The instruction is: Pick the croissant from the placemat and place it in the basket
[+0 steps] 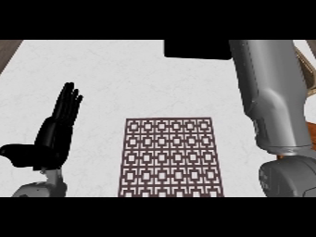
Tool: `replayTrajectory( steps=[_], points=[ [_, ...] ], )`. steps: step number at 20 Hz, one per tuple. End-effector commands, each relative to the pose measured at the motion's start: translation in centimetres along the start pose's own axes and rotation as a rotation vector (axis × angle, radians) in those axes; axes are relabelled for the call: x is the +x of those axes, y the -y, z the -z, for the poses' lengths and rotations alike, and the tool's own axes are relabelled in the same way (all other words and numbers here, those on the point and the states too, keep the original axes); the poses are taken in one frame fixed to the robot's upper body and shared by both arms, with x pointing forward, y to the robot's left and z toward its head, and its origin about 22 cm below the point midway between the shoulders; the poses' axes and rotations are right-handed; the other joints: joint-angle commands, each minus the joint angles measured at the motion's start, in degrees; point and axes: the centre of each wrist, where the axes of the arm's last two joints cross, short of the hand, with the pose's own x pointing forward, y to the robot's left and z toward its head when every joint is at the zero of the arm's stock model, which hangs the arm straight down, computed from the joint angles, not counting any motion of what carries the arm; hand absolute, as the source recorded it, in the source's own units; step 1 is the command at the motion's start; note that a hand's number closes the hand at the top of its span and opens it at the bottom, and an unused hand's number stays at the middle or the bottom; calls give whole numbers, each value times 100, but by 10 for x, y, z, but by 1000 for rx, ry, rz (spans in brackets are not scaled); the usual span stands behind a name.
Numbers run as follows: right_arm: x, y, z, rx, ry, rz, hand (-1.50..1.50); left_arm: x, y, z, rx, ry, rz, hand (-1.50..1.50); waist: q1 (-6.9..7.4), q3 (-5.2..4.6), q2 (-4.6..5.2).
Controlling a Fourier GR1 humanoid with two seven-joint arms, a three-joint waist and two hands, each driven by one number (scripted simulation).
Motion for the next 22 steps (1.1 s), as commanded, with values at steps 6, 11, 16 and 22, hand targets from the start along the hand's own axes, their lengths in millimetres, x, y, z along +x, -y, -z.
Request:
replayTrajectory(
  steps=[6, 11, 16, 22],
  points=[
    [-11, -25, -9, 59, -250, -72, 150, 0, -6, -10, 16, 0, -2, 0, -72, 5, -49],
    [-27, -40, 6, 77, -236, -74, 150, -13, -7, -2, 14, -24, 4, 0, -184, 5, -38],
    [-46, -57, 12, 70, -270, 6, 150, 10, 0, 2, 27, 3, -1, 0, -150, 12, -42],
    [-76, -85, 15, 75, -300, 23, 150, 5, -10, -3, 26, 6, 2, 0, -162, 12, -50]
  ],
)
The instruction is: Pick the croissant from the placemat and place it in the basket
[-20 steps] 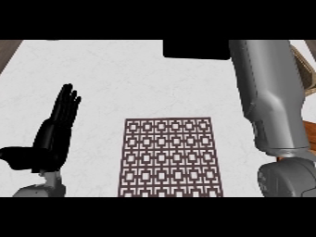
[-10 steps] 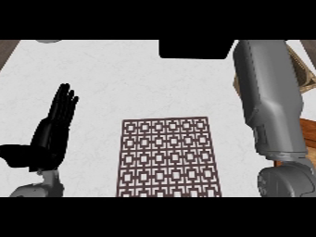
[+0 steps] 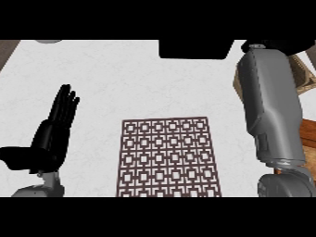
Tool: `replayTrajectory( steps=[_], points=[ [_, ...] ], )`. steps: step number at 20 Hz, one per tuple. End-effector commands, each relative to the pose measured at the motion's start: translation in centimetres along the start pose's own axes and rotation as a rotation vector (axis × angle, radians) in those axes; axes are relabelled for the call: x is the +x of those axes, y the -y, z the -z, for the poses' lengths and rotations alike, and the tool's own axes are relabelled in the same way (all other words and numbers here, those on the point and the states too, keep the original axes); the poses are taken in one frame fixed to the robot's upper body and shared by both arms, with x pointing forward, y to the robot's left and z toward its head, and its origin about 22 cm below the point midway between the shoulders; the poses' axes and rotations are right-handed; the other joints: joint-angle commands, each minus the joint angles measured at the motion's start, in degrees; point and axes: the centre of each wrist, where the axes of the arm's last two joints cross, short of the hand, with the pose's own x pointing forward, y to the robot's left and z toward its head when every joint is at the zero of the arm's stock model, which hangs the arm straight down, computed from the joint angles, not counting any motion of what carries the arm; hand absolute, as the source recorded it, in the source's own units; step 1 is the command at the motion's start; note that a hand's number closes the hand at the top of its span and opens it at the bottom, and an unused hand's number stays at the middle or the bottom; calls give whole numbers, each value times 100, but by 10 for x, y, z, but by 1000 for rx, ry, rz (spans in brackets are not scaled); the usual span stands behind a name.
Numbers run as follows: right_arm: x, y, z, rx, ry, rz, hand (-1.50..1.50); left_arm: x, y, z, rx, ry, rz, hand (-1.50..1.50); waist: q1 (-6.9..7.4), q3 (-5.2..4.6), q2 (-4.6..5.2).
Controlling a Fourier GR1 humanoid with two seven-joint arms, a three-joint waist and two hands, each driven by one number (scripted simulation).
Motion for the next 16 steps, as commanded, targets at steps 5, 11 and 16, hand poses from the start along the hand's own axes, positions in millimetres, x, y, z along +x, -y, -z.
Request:
replayTrajectory(
  steps=[5, 11, 16],
  points=[
    [-18, -6, 13, -38, -286, 118, 150, -2, 7, -6, 15, -14, -19, 0, -33, 0, -41],
    [-41, -43, 3, 11, -249, 80, -150, 3, -5, -5, 0, 4, -7, 0, 10, 1, -22],
    [-37, -24, 13, -68, -187, 200, -150, -18, -5, -5, 17, -18, 6, 0, -79, -2, -15]
  ],
)
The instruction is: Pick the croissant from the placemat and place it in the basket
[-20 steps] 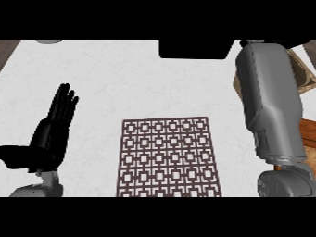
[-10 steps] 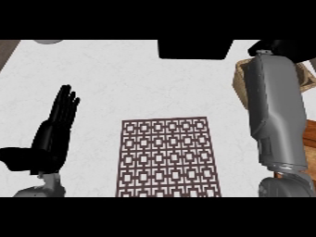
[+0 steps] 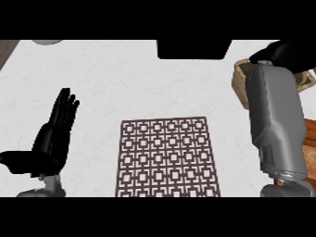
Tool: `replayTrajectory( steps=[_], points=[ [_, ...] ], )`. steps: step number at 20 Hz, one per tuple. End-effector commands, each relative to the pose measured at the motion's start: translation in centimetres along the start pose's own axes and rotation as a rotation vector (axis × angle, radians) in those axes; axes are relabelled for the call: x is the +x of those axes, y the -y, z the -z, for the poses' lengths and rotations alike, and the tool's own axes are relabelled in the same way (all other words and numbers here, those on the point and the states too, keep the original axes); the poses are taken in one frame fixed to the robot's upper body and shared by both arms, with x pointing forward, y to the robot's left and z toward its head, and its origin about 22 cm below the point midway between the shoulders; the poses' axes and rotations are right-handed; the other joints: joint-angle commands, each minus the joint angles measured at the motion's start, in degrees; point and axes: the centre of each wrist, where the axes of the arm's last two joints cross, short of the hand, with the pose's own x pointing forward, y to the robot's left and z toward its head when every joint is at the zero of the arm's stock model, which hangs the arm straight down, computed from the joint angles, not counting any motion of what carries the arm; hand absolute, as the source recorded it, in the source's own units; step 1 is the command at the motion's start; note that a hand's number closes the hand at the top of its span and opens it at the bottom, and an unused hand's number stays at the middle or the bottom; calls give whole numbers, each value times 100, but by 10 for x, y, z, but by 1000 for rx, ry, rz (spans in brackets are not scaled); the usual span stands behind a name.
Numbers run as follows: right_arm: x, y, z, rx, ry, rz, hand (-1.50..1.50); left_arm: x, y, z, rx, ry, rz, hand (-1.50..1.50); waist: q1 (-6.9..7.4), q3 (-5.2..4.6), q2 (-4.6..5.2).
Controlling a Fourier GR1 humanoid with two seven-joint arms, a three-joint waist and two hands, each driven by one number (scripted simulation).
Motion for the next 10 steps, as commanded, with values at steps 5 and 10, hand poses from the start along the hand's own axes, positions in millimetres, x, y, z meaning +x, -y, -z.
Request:
replayTrajectory(
  steps=[5, 10],
  points=[
    [8, 14, -11, -173, -68, 196, -150, 7, -1, 7, -4, 4, 4, 0, 28, -2, -9],
    [22, 47, -5, -319, -93, 163, -150, 0, 0, 5, 6, 7, -3, 0, -17, -7, -9]
  ],
)
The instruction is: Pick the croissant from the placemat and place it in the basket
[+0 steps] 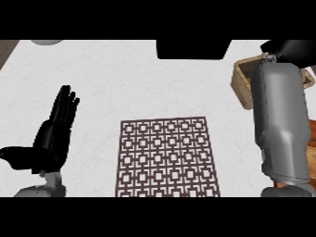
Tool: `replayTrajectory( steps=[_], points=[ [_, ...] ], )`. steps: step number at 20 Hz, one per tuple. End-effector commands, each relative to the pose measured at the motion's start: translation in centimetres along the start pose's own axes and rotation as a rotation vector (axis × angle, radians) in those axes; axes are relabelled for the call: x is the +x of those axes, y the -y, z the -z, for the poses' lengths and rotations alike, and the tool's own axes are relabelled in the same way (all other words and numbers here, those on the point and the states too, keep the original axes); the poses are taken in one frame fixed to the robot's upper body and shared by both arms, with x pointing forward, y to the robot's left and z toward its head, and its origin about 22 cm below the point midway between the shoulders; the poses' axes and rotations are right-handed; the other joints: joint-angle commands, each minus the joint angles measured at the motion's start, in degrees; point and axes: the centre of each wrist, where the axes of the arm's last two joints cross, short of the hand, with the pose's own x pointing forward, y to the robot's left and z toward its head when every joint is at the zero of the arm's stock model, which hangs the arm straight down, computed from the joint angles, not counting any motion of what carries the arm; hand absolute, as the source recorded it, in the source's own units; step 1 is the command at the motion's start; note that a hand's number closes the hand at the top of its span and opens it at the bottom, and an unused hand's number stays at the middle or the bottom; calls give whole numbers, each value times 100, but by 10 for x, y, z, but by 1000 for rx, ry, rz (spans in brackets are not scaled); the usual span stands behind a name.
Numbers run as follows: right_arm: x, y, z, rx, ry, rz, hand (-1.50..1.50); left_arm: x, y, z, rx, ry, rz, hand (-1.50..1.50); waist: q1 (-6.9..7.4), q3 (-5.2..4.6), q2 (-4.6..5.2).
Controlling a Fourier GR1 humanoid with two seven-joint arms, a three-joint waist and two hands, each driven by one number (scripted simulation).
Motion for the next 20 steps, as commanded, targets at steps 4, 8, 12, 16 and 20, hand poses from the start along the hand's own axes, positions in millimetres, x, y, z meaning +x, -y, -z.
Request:
replayTrajectory(
  steps=[4, 8, 12, 16, 20],
  points=[
    [12, 33, 5, -145, -199, 20, -150, -9, -12, -7, -6, 1, 15, 0, -27, -4, -30],
    [5, 56, 20, -239, -256, 100, -150, 8, -8, 1, 8, -7, 4, 0, -76, 1, -71],
    [-10, 78, 15, -264, -265, 189, -150, 0, -2, -2, 9, -2, 4, 0, -73, 1, -97],
    [-10, 115, -5, -230, -212, 194, -150, -2, -12, 0, 2, -10, 5, 0, -26, -4, -90],
    [-28, 151, -17, -214, -181, 293, -150, -7, -7, -3, 6, -12, -16, 0, -69, 0, -67]
  ],
)
